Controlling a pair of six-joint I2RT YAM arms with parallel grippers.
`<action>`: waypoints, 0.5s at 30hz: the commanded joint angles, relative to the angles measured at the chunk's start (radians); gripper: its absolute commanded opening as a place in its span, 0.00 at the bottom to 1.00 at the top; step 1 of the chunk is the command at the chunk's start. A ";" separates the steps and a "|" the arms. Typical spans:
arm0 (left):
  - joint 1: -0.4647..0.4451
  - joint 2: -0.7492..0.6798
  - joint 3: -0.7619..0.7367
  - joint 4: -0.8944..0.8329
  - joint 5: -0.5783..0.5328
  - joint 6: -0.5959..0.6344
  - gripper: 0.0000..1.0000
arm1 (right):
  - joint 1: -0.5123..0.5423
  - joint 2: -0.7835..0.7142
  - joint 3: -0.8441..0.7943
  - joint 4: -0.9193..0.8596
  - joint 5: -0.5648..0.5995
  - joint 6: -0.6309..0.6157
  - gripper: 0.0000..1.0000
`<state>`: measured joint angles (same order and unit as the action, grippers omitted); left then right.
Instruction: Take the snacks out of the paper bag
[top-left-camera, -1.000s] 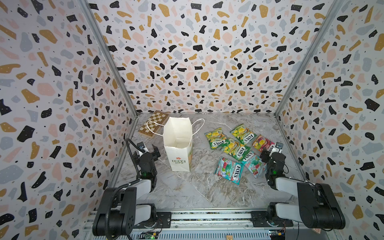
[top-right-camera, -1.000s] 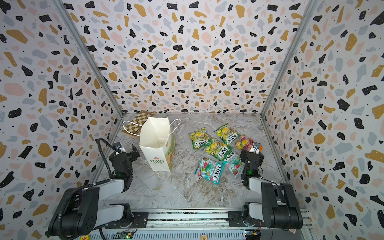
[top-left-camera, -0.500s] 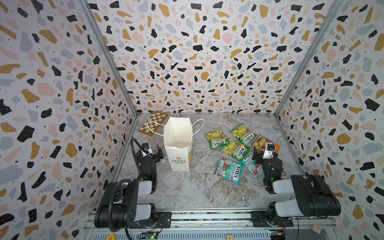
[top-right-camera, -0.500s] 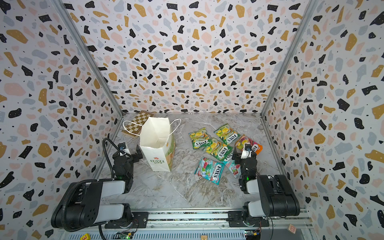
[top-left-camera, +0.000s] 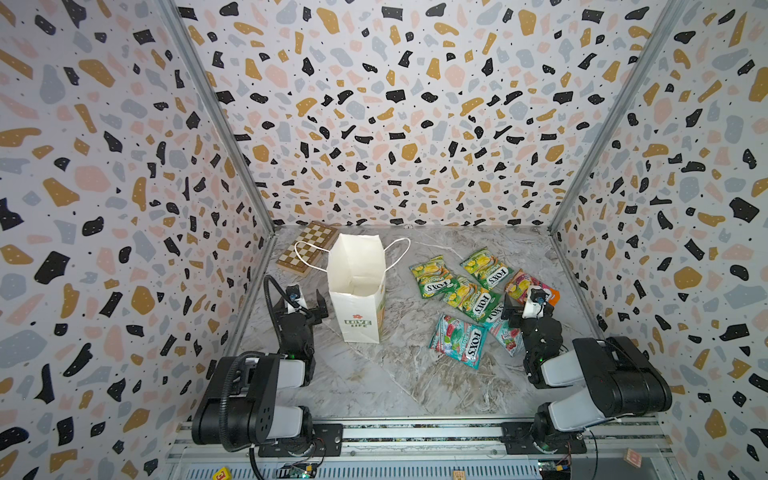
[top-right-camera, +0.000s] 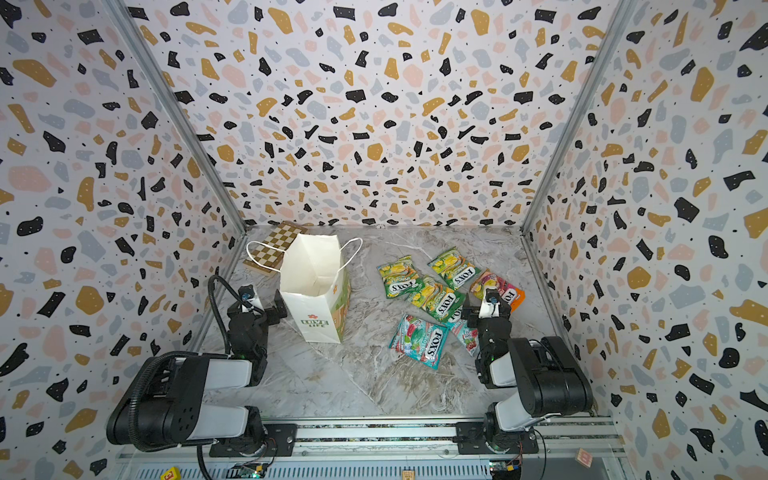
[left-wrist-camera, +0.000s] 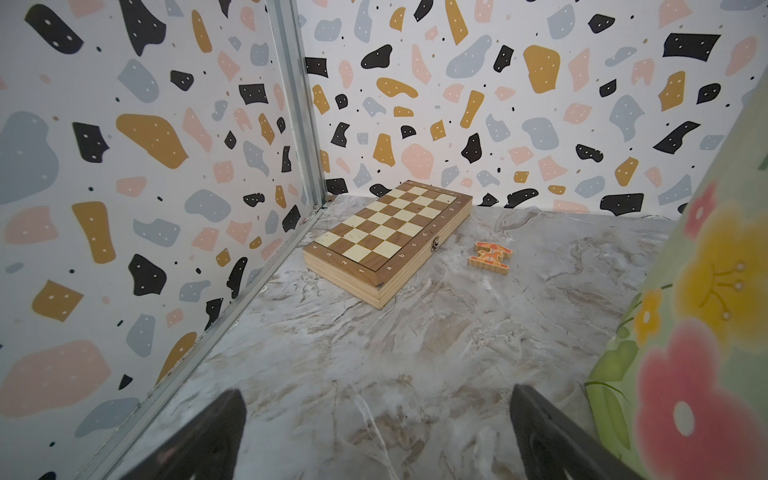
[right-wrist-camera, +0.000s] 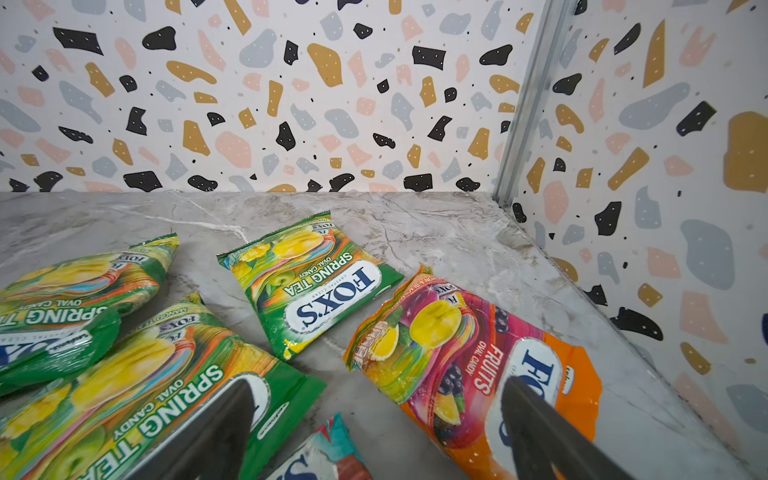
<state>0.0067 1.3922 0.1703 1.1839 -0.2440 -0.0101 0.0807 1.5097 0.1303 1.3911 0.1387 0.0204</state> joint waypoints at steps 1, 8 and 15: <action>0.006 0.007 -0.009 0.085 -0.004 0.012 1.00 | 0.005 -0.003 0.028 -0.008 0.032 0.004 0.97; -0.004 0.068 -0.002 0.119 0.020 0.041 1.00 | 0.011 -0.002 0.035 -0.020 0.047 0.004 0.99; -0.007 0.067 0.016 0.085 -0.015 0.021 1.00 | 0.010 -0.003 0.038 -0.021 0.047 0.004 0.99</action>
<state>0.0044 1.4574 0.1711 1.2125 -0.2386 0.0093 0.0868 1.5101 0.1471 1.3678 0.1741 0.0204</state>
